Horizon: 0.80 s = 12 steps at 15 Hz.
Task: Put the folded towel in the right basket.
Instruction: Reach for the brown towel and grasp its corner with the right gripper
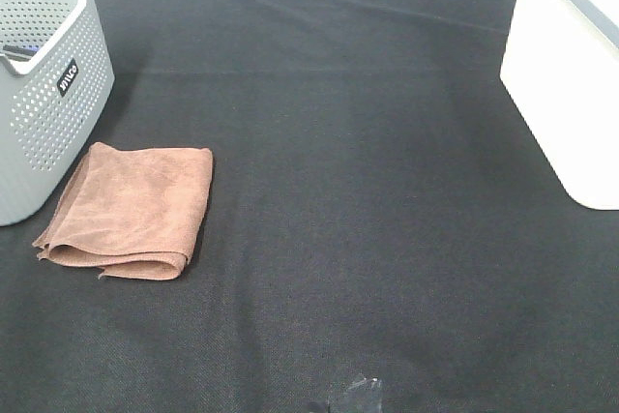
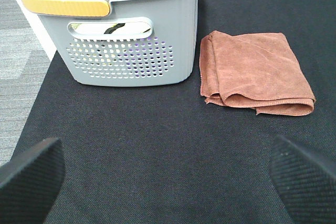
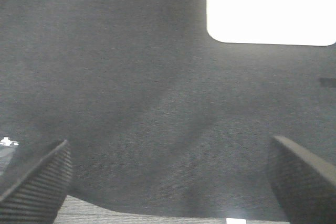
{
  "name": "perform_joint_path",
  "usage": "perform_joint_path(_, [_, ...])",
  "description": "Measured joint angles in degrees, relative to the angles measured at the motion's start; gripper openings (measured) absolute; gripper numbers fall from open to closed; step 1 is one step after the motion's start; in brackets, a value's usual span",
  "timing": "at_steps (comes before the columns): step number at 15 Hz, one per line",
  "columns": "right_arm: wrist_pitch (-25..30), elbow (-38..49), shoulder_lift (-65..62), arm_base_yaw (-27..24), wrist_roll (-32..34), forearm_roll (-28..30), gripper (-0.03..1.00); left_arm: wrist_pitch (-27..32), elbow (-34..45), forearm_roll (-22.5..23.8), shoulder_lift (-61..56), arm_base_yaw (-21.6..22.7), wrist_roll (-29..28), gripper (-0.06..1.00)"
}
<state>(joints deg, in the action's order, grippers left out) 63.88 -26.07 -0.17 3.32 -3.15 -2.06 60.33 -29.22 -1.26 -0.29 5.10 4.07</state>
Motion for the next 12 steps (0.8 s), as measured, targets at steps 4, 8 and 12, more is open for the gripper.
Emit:
perform_joint_path(4, [0.00,0.00,0.00,0.00,0.00,-0.17,0.97,0.00,0.00,-0.06,0.00,0.00,0.00,0.99])
perform_joint_path(8, [0.00,0.00,0.00,0.00,0.00,-0.34,0.97,0.00,0.00,-0.06,0.00,0.00,0.00,0.99])
perform_joint_path(12, [0.00,0.00,0.00,0.00,0.00,-0.34,0.97,0.00,0.00,-0.11,0.00,0.00,0.00,0.99])
